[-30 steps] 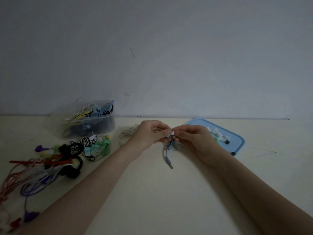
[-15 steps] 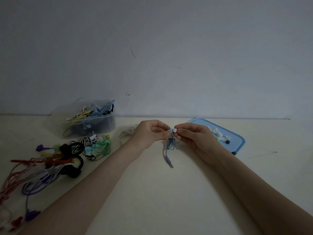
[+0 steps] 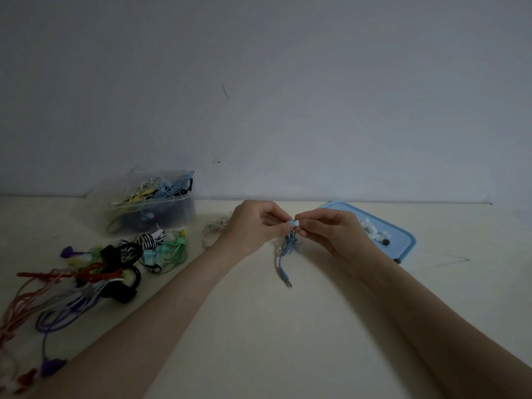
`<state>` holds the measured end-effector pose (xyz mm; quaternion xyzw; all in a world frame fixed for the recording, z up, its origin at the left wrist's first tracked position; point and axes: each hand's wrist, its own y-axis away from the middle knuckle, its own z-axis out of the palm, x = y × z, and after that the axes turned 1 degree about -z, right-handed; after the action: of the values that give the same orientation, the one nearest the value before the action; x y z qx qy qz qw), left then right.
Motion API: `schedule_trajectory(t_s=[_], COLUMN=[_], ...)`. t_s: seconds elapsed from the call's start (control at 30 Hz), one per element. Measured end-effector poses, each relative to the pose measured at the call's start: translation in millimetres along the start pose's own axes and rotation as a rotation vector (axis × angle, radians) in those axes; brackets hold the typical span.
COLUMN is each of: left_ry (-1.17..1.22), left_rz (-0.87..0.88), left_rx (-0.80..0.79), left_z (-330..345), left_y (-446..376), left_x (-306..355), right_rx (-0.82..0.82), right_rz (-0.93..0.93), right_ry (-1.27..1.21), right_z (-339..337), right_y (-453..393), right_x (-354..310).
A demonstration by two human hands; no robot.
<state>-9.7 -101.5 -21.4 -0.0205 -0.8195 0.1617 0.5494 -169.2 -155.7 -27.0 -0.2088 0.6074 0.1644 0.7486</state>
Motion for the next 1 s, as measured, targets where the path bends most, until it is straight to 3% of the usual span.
schedule_trajectory(t_s=[0.47, 0.83, 1.0], left_ry=[-0.054, 0.306, 0.282], left_rz=[0.041, -0.144, -0.152], left_rx=[-0.063, -0.088, -0.073], left_z=[-3.5, -5.4, -3.3], left_y=[0.8, 5.4, 5.8], left_x=[3.4, 0.9, -1.7], right_rx=[-0.022, -0.072, -0.040], right_rz=[0.050, 0.088, 0.116], right_ry=[-0.005, -0.087, -0.104], right_z=[0.4, 1.5, 1.3], right_y=[2.5, 3.8, 2.1], right_x=[-2.6, -7.3, -5.8])
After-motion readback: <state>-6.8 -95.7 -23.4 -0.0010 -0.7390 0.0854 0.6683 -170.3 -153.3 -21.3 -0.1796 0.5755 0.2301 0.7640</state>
